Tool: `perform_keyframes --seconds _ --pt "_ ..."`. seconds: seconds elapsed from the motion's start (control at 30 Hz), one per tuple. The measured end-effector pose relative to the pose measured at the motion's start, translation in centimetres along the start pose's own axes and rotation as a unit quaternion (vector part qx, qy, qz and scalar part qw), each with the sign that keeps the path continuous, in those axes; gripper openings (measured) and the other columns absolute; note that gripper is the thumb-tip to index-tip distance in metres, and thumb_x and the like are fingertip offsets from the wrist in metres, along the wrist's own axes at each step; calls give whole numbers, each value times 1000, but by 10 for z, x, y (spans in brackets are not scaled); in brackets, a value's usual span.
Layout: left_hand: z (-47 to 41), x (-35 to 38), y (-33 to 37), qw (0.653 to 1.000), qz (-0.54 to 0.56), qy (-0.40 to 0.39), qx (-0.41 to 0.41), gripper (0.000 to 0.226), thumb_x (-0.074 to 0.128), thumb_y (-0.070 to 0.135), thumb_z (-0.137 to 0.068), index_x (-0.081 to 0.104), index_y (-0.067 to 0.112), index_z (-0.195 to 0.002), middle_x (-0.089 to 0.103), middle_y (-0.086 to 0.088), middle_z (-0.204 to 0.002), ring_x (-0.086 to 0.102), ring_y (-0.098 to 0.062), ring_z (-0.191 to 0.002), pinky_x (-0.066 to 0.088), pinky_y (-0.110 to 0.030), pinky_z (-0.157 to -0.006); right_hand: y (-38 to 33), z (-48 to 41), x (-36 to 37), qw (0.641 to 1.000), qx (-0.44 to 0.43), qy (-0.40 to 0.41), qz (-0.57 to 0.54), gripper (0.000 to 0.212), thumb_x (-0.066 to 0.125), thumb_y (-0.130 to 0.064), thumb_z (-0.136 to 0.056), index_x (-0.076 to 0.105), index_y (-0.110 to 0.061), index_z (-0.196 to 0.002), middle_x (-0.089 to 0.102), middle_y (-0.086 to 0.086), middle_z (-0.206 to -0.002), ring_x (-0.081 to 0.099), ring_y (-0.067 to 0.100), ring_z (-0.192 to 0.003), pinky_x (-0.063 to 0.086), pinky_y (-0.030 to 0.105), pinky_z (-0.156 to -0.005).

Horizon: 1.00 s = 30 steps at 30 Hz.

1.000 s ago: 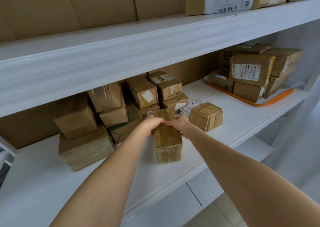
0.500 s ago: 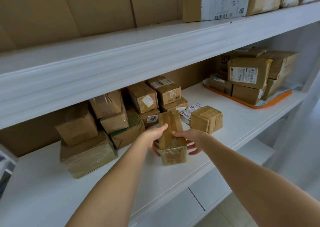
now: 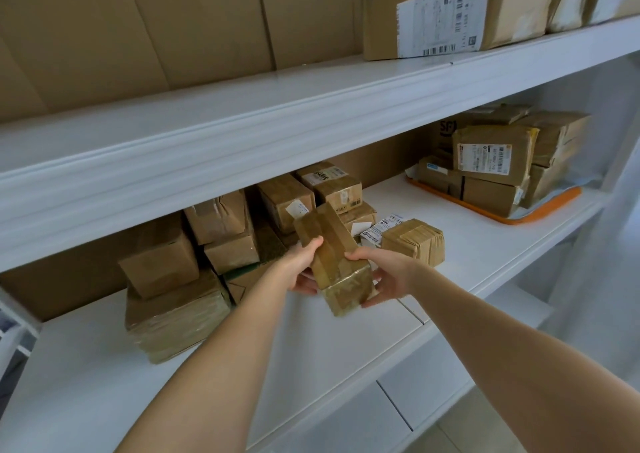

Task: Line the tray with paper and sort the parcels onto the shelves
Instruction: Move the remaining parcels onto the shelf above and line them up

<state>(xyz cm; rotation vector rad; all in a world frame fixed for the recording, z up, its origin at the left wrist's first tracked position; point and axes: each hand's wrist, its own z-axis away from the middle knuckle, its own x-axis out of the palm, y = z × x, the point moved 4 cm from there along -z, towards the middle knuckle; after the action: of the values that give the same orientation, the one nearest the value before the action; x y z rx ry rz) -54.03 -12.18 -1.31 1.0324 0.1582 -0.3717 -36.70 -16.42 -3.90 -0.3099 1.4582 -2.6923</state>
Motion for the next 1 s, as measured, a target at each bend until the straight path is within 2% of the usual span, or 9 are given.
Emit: perform_keyframes --seconds 0.07,0.17,0.23,0.33,0.53,0.67,0.73,0.83,1.0 --pt "2 -2 8 1000 -2 16 23 54 47 61 -89 61 10 -101 70 -14 -92 69 -31 -84 58 -45 -75 -5 2 0 999 -38 -1 -8 40 81 -32 -72 64 -28 -108 57 6 -121 55 30 -111 58 51 -75" --pt "6 0 22 998 5 27 54 56 45 67 -86 61 15 -96 70 -8 -86 69 -25 -77 57 -32 -57 -12 8 -3 996 -79 18 -26 21 74 -33 -74 69 -38 -94 60 4 -122 58 31 -111 59 49 -75" --pt "8 6 31 997 17 30 72 54 44 69 -85 62 18 -89 71 -4 -78 69 -21 -71 54 -28 -50 -17 13 -9 994 -101 34 -34 24 73 -33 -74 68 -42 -96 60 4 -122 59 32 -111 58 49 -78" --pt "10 18 44 993 51 36 103 47 45 66 -87 59 22 -83 69 -1 -70 68 -18 -67 55 -27 -52 -26 27 -24 988 -133 63 -45 33 73 -35 -72 65 -41 -103 61 6 -121 61 32 -110 58 49 -80" --pt "8 65 69 987 56 1 150 59 34 70 -88 60 21 -107 69 -5 -97 67 -23 -89 57 -37 -79 -32 55 -65 969 -169 137 -115 56 72 -39 -74 51 -28 -124 59 10 -121 61 30 -108 57 48 -85" --pt "6 106 81 983 53 -7 175 44 37 55 -96 59 17 -94 65 -2 -79 59 -16 -69 50 -29 -65 -28 78 -100 948 -184 194 -171 53 70 -43 -78 52 -25 -124 59 10 -120 61 31 -106 60 42 -72" --pt "2 124 85 981 15 2 194 40 39 50 -97 60 16 -98 67 -5 -96 61 -19 -84 51 -32 -75 -24 88 -118 935 -189 221 -202 52 69 -45 -80 52 -24 -124 59 9 -120 61 31 -106 60 41 -72" --pt "-3 144 90 959 -108 58 256 37 48 41 -96 55 15 -122 60 -6 -123 56 -26 -113 44 -36 -95 -13 101 -146 918 -184 266 -231 57 69 -46 -82 46 -24 -129 57 10 -122 60 31 -106 59 42 -75" --pt "-13 166 94 906 -278 132 291 68 67 45 -81 38 16 -136 45 -11 -136 45 -29 -122 45 -39 -82 9 115 -178 913 -141 314 -219 57 68 -45 -83 47 -22 -130 55 12 -125 60 33 -106 59 43 -74"
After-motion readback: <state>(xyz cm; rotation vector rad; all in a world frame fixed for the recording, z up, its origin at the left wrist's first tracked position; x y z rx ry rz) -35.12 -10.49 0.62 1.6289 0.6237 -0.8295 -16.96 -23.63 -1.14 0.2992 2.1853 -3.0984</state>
